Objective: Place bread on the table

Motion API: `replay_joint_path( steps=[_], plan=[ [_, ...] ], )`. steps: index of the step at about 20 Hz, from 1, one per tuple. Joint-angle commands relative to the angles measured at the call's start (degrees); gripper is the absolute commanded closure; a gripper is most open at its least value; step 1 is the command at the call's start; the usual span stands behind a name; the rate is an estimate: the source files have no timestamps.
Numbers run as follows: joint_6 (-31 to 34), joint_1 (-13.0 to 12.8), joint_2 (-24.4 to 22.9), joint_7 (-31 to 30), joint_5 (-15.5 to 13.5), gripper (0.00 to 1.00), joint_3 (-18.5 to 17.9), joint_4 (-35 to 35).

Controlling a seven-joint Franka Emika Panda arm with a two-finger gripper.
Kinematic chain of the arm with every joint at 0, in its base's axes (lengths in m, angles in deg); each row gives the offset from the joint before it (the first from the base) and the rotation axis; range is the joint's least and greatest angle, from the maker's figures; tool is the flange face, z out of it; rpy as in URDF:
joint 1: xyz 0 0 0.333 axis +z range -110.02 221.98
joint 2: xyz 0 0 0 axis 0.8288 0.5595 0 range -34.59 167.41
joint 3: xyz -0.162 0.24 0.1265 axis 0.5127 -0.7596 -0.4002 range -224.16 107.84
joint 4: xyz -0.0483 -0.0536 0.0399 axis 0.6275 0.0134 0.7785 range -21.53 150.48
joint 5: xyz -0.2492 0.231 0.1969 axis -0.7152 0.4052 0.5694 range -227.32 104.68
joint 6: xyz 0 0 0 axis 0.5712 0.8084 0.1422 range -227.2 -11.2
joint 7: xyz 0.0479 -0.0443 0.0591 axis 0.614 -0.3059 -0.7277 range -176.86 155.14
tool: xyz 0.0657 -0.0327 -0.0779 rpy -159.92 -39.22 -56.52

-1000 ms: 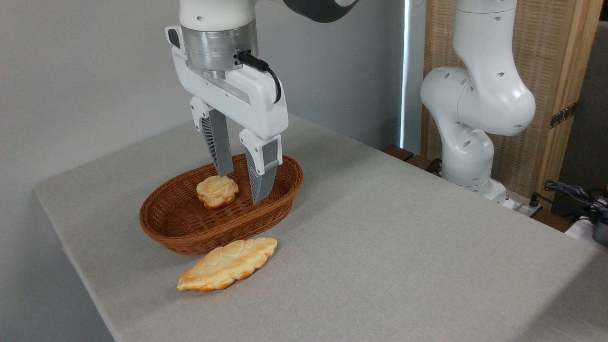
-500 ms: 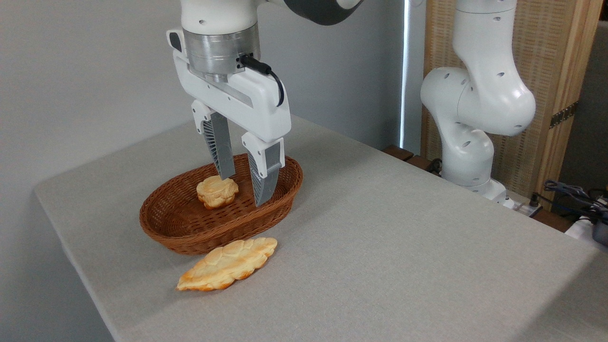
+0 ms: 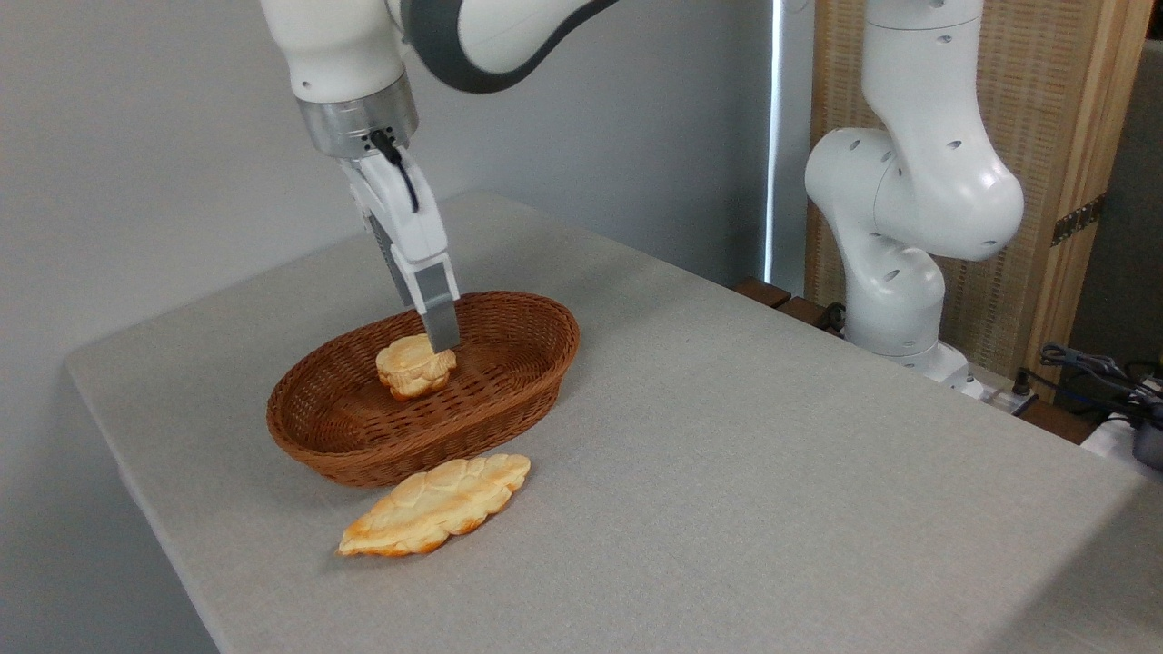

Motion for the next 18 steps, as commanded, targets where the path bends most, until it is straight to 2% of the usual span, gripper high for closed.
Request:
replay_joint_path(
  steps=[1,4,8,12,18],
  plan=[
    [-3.61,0.25,1.49,0.12,-0.03,0.00,3.79,2.83],
    [-4.23,-0.89,3.07,0.03,0.41,0.00,4.50,3.01],
    [-9.75,-2.11,5.61,-0.76,0.50,0.00,4.50,3.71],
    [-11.96,-4.57,8.69,-2.08,3.57,0.00,4.50,3.71],
    [-12.49,-5.28,9.66,-2.69,3.84,0.00,4.41,3.80]
  ],
)
